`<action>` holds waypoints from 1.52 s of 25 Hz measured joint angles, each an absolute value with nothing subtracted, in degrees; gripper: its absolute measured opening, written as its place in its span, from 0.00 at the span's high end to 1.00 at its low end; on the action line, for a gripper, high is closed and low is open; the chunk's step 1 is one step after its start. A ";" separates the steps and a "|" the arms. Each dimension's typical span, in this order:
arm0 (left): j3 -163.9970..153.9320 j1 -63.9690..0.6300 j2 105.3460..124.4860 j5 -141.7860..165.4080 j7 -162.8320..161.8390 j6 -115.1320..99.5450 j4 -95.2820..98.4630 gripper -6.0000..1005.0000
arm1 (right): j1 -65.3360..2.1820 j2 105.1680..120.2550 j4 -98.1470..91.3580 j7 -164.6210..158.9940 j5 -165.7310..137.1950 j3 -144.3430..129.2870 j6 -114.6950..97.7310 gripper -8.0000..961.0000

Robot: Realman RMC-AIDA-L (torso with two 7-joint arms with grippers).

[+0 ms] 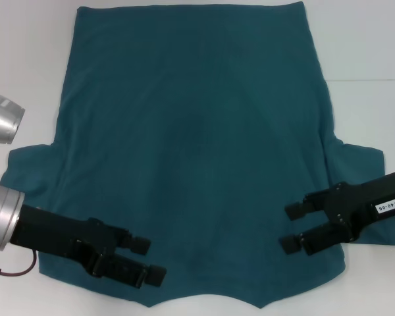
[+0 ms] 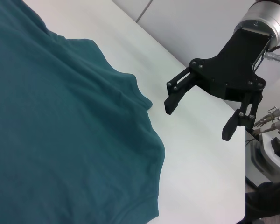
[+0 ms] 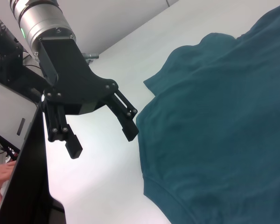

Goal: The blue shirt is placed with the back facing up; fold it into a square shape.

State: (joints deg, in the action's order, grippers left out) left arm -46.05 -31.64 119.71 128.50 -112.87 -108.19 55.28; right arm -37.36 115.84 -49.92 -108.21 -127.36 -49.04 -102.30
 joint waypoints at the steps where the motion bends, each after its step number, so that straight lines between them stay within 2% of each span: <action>1: -46.05 -31.64 119.71 128.50 -112.92 -108.19 55.28 0.10 | -37.36 115.84 -49.92 -108.21 -127.36 -49.04 -102.30 0.04; 15: -45.62 -31.64 119.70 128.41 -113.66 -108.19 55.28 0.10 | -37.40 115.84 -49.92 -108.37 -127.32 -48.73 -102.24 0.04; 23: -34.65 -31.52 117.90 128.58 -125.91 -97.37 54.39 0.10 | -37.92 115.03 -49.81 -121.87 -126.74 -42.90 -92.51 0.04; 26: -28.36 -30.86 117.06 128.99 -133.47 -92.49 53.19 0.10 | -38.64 113.66 -47.59 -128.75 -126.64 -39.92 -88.73 0.04; 33: -19.27 -28.72 116.30 129.16 -140.00 -88.90 50.67 0.10 | -42.99 107.77 -34.38 -135.20 -125.96 -34.80 -82.17 0.04; 35: -18.77 -28.25 116.30 129.18 -140.70 -88.09 50.45 0.10 | -44.01 106.94 -32.84 -136.35 -125.95 -34.74 -80.92 0.04; 38: -17.23 -27.01 116.41 129.20 -141.14 -84.24 48.47 0.10 | -45.02 106.79 -32.69 -137.31 -125.95 -34.71 -80.65 0.04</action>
